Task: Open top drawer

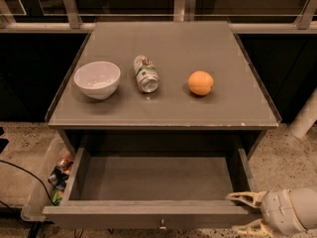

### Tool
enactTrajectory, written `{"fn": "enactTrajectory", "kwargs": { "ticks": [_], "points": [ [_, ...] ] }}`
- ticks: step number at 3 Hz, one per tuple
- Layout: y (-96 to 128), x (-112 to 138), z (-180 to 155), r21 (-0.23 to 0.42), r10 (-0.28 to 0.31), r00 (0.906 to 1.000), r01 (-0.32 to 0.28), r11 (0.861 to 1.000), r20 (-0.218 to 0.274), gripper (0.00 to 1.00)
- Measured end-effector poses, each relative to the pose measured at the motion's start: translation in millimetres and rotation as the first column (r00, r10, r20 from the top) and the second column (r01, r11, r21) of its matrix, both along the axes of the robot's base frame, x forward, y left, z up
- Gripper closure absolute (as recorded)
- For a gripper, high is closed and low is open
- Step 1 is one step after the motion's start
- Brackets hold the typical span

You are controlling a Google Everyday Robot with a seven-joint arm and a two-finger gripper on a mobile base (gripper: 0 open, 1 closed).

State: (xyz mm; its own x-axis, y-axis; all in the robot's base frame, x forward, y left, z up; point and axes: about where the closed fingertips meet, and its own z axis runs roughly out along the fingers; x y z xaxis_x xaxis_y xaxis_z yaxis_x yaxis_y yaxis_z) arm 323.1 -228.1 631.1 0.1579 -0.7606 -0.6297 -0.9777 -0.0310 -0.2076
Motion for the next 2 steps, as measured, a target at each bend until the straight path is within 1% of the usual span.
{"fn": "enactTrajectory", "kwargs": {
  "ticks": [2],
  "points": [
    [0.7, -3.7, 4.2, 0.001, 0.005, 1.0, -0.005, 1.0, -0.003, 0.96]
  ]
}}
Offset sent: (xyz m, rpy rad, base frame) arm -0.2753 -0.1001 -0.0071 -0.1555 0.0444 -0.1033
